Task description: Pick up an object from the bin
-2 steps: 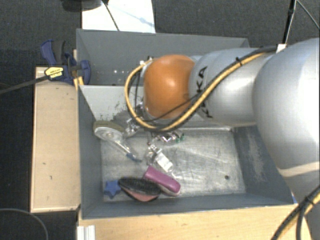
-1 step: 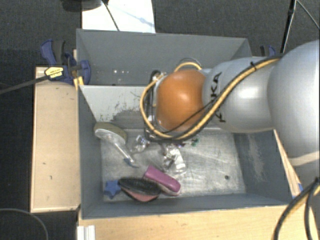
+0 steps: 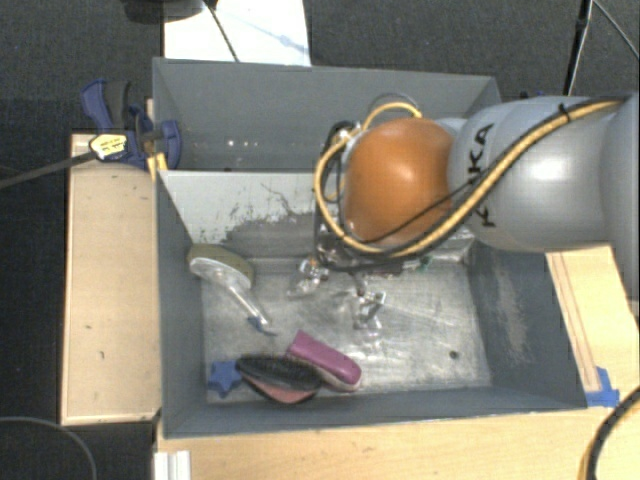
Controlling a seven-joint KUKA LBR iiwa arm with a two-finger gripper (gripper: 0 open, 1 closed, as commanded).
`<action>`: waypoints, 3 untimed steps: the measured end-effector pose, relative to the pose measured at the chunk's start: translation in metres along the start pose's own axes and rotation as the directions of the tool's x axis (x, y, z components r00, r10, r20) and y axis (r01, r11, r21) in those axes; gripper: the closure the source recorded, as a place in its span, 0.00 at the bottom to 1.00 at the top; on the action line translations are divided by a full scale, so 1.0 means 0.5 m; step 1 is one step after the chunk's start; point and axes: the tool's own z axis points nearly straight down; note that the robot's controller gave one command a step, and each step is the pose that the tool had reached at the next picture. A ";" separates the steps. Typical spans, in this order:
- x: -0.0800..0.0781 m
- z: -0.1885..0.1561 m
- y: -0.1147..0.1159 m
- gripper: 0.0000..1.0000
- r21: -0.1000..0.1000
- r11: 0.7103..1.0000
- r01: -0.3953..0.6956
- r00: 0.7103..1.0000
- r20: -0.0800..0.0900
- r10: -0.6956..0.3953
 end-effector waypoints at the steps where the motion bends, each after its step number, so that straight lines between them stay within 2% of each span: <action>1: 0.126 0.077 0.016 0.00 -0.001 1.000 0.012 1.000 0.006 -0.012; 2: -0.002 -0.046 0.194 0.00 0.013 0.997 -0.070 0.997 0.017 0.070; 3: -0.038 0.065 0.172 0.00 0.002 0.965 -0.263 0.965 0.008 0.263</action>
Offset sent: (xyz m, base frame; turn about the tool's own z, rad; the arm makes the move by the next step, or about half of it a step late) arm -0.0365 -0.0527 -0.0412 -0.0209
